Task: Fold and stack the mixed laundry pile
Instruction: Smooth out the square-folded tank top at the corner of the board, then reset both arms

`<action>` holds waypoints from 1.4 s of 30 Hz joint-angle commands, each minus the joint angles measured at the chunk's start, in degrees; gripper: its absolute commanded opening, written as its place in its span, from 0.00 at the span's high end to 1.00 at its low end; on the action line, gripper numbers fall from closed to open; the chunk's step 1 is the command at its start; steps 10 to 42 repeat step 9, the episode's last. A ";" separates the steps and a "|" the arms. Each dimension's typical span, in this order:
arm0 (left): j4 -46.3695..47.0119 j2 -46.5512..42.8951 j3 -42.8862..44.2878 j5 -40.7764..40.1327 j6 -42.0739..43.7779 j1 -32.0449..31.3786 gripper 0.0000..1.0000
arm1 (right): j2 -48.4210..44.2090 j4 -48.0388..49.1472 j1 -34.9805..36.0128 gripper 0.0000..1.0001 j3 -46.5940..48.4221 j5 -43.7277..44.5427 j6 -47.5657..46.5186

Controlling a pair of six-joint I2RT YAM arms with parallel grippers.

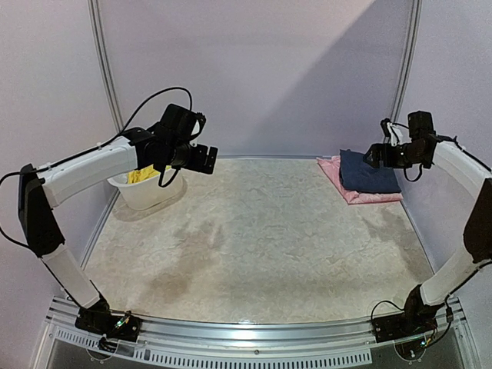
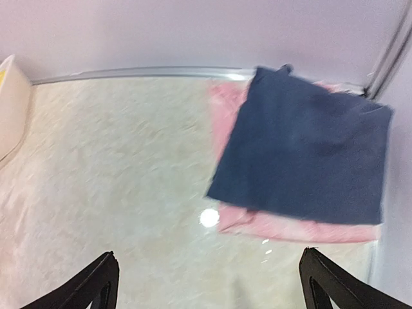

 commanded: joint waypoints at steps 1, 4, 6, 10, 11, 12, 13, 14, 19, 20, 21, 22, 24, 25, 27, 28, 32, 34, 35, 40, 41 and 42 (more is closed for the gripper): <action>1.85 -3.11 -0.49 -0.66 2.64 -0.08 0.00 | -9.16 6.69 0.66 0.01 -6.62 -2.27 2.26; 1.27 -3.91 -1.34 0.21 2.77 0.01 0.00 | -15.37 9.60 0.67 0.01 -8.73 -2.90 5.27; 1.30 -4.70 -2.73 0.95 2.41 0.01 0.01 | -17.99 10.48 0.67 0.01 -9.41 -5.02 4.79; 0.99 -5.80 -3.96 2.26 1.77 0.01 0.00 | -18.09 9.35 0.67 0.01 -9.10 -7.07 4.06; 0.99 -5.80 -3.96 2.26 1.77 0.01 0.00 | -18.09 9.35 0.67 0.01 -9.10 -7.07 4.06; 0.99 -5.80 -3.96 2.26 1.77 0.01 0.00 | -18.09 9.35 0.67 0.01 -9.10 -7.07 4.06; 0.99 -5.80 -3.96 2.26 1.77 0.01 0.00 | -18.09 9.35 0.67 0.01 -9.10 -7.07 4.06; 0.99 -5.80 -3.96 2.26 1.77 0.01 0.00 | -18.09 9.35 0.67 0.01 -9.10 -7.07 4.06; 0.99 -5.80 -3.96 2.26 1.77 0.01 0.00 | -18.09 9.35 0.67 0.01 -9.10 -7.07 4.06; 0.99 -5.80 -3.96 2.26 1.77 0.01 0.00 | -18.09 9.35 0.67 0.01 -9.10 -7.07 4.06; 0.99 -5.80 -3.96 2.26 1.77 0.01 0.00 | -18.09 9.35 0.67 0.01 -9.10 -7.07 4.06; 0.99 -5.80 -3.96 2.26 1.77 0.01 0.00 | -18.09 9.35 0.67 0.01 -9.10 -7.07 4.06; 0.99 -5.80 -3.96 2.26 1.77 0.01 0.00 | -18.09 9.35 0.67 0.01 -9.10 -7.07 4.06; 0.99 -5.80 -3.96 2.26 1.77 0.01 0.00 | -18.09 9.35 0.67 0.01 -9.10 -7.07 4.06; 0.99 -5.80 -3.96 2.26 1.77 0.01 0.00 | -18.09 9.35 0.67 0.01 -9.10 -7.07 4.06; 0.99 -5.80 -3.96 2.26 1.77 0.01 0.00 | -18.09 9.35 0.67 0.01 -9.10 -7.07 4.06; 0.99 -5.80 -3.96 2.26 1.77 0.01 0.00 | -18.09 9.35 0.67 0.01 -9.10 -7.07 4.06; 0.99 -5.80 -3.96 2.26 1.77 0.01 0.00 | -18.09 9.35 0.67 0.01 -9.10 -7.07 4.06; 0.99 -5.80 -3.96 2.26 1.77 0.01 0.00 | -18.09 9.35 0.67 0.01 -9.10 -7.07 4.06; 0.99 -5.80 -3.96 2.26 1.77 0.01 0.00 | -18.09 9.35 0.67 0.01 -9.10 -7.07 4.06; 0.99 -5.80 -3.96 2.26 1.77 0.01 0.00 | -18.09 9.35 0.67 0.01 -9.10 -7.07 4.06; 0.99 -5.80 -3.96 2.26 1.77 0.01 0.00 | -18.09 9.35 0.67 0.01 -9.10 -7.07 4.06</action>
